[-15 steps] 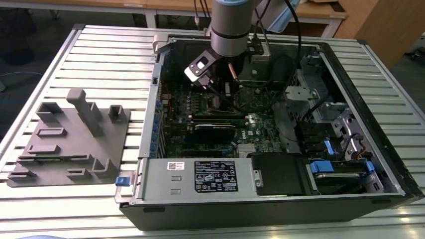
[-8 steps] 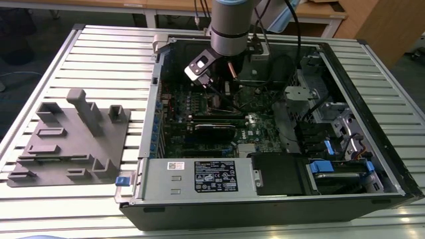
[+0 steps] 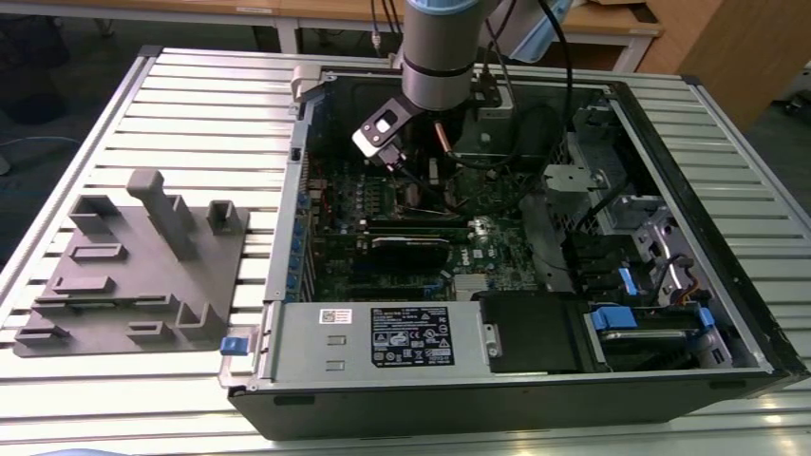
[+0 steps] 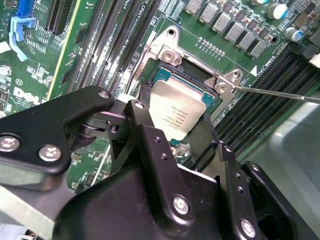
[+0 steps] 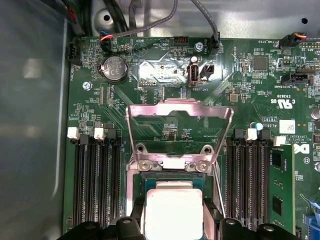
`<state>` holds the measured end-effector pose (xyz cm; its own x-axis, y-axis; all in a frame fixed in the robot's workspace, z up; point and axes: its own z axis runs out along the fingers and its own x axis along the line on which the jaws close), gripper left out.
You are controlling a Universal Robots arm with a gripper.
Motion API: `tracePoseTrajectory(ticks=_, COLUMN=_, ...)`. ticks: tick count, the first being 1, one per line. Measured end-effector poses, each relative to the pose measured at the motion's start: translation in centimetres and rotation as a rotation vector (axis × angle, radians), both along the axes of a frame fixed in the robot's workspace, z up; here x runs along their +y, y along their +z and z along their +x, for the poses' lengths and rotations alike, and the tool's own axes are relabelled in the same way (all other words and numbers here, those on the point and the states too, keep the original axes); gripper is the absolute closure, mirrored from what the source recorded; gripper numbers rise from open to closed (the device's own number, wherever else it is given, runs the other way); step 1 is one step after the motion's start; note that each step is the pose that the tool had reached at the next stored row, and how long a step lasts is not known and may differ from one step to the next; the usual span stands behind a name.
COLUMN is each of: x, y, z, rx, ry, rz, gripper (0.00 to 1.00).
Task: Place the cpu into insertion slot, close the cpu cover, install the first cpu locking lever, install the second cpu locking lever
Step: 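Place the cpu into insertion slot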
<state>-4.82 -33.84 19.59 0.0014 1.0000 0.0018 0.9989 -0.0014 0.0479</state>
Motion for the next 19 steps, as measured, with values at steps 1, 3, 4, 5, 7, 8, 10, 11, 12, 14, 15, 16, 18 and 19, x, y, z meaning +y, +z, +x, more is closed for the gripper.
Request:
tracePoseTrajectory(ticks=1, x=0.0, y=-0.01, z=0.0, rx=0.0001, ry=-0.002, rz=-0.0001, gripper=0.46)
tracePoseTrajectory(ticks=3, x=0.0, y=-0.05, z=0.01, rx=0.0, ry=-0.005, rz=-0.0001, gripper=0.46)
tracePoseTrajectory(ticks=4, x=0.0, y=-0.06, z=0.01, rx=0.0, ry=-0.006, rz=-0.0001, gripper=0.46)
tracePoseTrajectory(ticks=5, x=0.0, y=-0.07, z=0.01, rx=0.0, ry=-0.007, rz=-0.0001, gripper=0.46)
tracePoseTrajectory(ticks=7, x=0.0, y=-0.12, z=0.01, rx=-0.0001, ry=-0.008, rz=0.0002, gripper=0.46)
tracePoseTrajectory(ticks=8, x=0.0, y=-0.15, z=0.01, rx=-0.0001, ry=-0.009, rz=0.0001, gripper=0.46)
tracePoseTrajectory(ticks=10, x=0.0, y=-0.2, z=0.01, rx=0.0002, ry=-0.01, rz=-0.0003, gripper=0.46)
tracePoseTrajectory(ticks=11, x=-0.01, y=-0.22, z=0.01, rx=0.0003, ry=-0.01, rz=-0.0005, gripper=0.46)
tracePoseTrajectory(ticks=12, x=-0.01, y=-0.24, z=0.01, rx=0.0003, ry=-0.011, rz=-0.0005, gripper=0.46)
tracePoseTrajectory(ticks=14, x=0.0, y=-0.29, z=0.01, rx=0.0, ry=-0.011, rz=-0.0001, gripper=0.46)
tracePoseTrajectory(ticks=15, x=0.0, y=-0.29, z=0.01, rx=0.0001, ry=-0.011, rz=-0.0002, gripper=0.46)
tracePoseTrajectory(ticks=16, x=0.0, y=-0.29, z=0.01, rx=0.0, ry=-0.011, rz=-0.0003, gripper=0.46)
tracePoseTrajectory(ticks=18, x=0.0, y=-0.3, z=0.01, rx=0.0, ry=-0.011, rz=-0.0001, gripper=0.46)
tracePoseTrajectory(ticks=19, x=0.0, y=-0.3, z=0.01, rx=0.0, ry=-0.011, rz=-0.0001, gripper=0.46)
